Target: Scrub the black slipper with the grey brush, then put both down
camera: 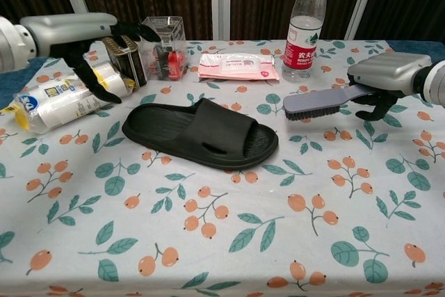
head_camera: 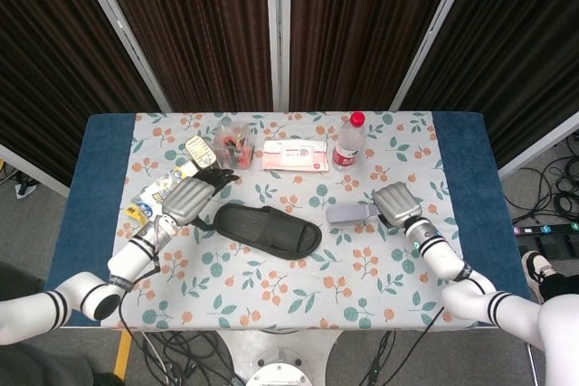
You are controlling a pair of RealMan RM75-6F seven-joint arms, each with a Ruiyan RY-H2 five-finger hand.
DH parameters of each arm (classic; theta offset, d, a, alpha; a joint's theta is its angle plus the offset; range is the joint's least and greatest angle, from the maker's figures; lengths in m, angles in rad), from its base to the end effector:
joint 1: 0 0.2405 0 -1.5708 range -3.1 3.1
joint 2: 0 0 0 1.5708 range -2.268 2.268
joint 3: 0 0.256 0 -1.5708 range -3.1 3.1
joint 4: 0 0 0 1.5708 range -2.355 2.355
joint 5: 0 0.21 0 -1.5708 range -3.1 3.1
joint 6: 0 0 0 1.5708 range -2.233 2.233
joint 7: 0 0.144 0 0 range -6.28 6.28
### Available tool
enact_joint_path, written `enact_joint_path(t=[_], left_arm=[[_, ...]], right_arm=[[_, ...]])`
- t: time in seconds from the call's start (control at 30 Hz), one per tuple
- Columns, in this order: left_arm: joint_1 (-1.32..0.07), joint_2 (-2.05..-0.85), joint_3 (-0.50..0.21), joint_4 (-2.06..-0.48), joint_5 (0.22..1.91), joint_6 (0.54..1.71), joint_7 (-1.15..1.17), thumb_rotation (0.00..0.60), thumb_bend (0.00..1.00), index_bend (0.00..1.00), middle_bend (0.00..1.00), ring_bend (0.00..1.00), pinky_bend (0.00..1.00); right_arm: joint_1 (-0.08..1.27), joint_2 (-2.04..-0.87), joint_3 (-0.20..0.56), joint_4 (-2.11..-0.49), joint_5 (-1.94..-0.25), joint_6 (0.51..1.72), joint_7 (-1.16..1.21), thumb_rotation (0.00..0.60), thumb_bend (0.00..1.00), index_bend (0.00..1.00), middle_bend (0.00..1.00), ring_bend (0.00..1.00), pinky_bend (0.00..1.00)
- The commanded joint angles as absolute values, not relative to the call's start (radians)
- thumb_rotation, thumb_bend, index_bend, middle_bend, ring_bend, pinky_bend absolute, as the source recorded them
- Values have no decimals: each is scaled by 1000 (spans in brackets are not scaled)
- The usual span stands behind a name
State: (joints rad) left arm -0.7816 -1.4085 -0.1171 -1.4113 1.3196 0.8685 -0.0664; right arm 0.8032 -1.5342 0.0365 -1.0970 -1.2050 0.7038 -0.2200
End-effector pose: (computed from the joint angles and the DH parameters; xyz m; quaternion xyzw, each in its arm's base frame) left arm -0.1653 0.3616 0.0173 -0.7571 -0.3982 -0.3841 0.3475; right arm -0.2366 -0.3846 -0.0095 0.8152 -0.3166 0.2026 0.4406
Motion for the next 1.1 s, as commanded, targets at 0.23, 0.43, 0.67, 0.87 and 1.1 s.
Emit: enact_joint_path(t=[0.23, 0.43, 0.67, 0.87, 1.1], left_arm=[[-751, -1371, -114, -1448, 1333, 897, -78, 600, 177, 161, 181, 117, 176], [-739, -1348, -111, -1471, 1338, 911, -71, 600, 177, 159, 181, 117, 176], [-642, -1245, -79, -1519, 1288, 1000, 1, 600, 172, 159, 181, 117, 176], [-483, -1187, -48, -1551, 1253, 1229, 132, 600, 171, 159, 181, 117, 176], [-305, -1171, -28, -1552, 1257, 1466, 146, 600, 160, 159, 181, 117, 169]], right_arm=[[794, -1541, 50, -1134, -1123, 688, -316, 600, 47, 357, 432, 359, 522], [787, -1472, 60, -1242, -1064, 700, -370, 600, 27, 16, 158, 96, 267], [702, -1262, 77, -1464, -1109, 842, -298, 600, 37, 0, 81, 34, 195], [535, -1091, 43, -1578, -1210, 1062, -174, 600, 156, 0, 137, 40, 194], [329, -1023, -13, -1600, -1301, 1296, -13, 600, 172, 0, 106, 36, 186]])
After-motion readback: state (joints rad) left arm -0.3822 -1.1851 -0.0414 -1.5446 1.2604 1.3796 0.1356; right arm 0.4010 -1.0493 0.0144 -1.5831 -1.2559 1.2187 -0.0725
